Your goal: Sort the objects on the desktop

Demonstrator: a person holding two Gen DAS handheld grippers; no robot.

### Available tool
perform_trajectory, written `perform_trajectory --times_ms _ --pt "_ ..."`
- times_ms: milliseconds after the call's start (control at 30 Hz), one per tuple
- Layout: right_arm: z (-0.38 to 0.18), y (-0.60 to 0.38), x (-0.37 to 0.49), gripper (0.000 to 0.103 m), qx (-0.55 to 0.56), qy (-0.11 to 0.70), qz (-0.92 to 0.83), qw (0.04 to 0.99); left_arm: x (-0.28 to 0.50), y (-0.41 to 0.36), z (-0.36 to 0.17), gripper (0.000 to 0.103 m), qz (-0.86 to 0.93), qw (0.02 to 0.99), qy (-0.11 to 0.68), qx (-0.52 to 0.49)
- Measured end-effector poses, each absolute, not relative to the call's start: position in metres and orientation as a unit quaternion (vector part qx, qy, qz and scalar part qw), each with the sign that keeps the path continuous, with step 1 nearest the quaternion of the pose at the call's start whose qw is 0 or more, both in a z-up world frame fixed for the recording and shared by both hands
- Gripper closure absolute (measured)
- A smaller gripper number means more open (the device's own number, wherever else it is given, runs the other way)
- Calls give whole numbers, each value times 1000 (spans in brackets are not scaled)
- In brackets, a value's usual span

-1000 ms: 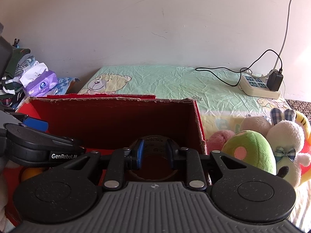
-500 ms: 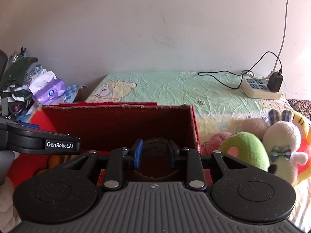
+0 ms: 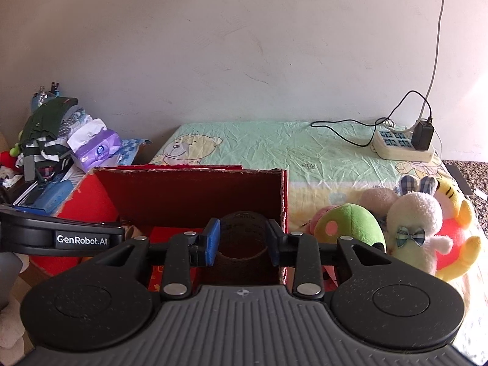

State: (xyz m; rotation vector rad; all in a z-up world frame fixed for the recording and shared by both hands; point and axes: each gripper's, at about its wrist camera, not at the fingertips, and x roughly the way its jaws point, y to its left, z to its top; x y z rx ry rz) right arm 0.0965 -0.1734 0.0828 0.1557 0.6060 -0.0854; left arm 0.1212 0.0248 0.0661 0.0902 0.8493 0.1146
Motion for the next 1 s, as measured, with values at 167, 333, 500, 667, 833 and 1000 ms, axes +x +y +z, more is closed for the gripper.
perform_trajectory --times_ms 167,333,500,667,833,1000 --pt "88 -172 84 67 75 293 -28 953 102 26 73 1 59 910 409 32" --pt "93 -171 70 67 74 288 -17 955 86 26 76 0 77 909 408 33" --pt "95 -172 58 64 75 285 -12 955 72 27 76 1 81 906 415 32" --pt "93 -170 47 64 78 290 -7 954 61 25 71 1 96 900 423 49" --pt "89 -167 38 63 81 296 -1 952 51 28 62 1 100 894 434 45" --pt "83 -164 31 62 82 307 1 948 42 29 51 1 103 889 442 57"
